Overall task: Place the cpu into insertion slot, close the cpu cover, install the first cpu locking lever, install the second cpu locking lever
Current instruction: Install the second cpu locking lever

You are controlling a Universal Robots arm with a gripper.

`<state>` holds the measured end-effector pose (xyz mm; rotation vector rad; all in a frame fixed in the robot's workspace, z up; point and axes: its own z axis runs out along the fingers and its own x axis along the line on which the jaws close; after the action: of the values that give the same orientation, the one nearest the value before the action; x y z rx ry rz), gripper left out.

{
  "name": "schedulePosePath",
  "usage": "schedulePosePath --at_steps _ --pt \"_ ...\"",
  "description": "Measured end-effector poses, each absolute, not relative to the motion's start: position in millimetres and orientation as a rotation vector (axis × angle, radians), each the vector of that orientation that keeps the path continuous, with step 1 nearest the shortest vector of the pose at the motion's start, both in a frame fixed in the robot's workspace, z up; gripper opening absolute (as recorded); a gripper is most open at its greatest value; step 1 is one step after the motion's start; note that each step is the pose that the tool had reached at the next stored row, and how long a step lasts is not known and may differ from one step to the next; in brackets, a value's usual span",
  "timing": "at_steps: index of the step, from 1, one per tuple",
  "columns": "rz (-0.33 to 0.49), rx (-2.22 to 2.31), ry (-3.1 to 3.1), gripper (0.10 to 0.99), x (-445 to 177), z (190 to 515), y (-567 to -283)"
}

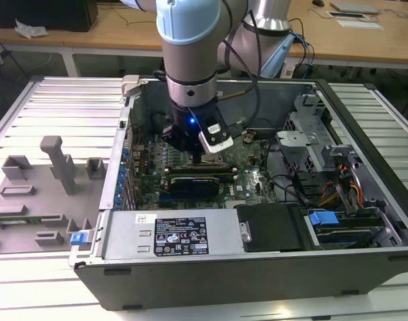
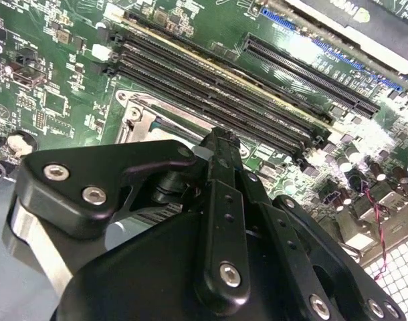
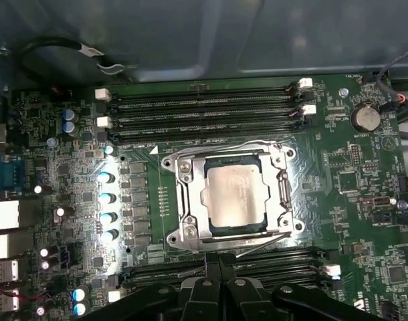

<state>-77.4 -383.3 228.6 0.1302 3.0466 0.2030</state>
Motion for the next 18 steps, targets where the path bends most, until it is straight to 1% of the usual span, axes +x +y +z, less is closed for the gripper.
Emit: schedulePosePath --at_steps 12,18 --pt "0.341 0.134 3.038 0.106 -88.9 217.3 -394.5" --pt "0.381 0.135 3.035 0.106 -93.7 204.8 -398.0"
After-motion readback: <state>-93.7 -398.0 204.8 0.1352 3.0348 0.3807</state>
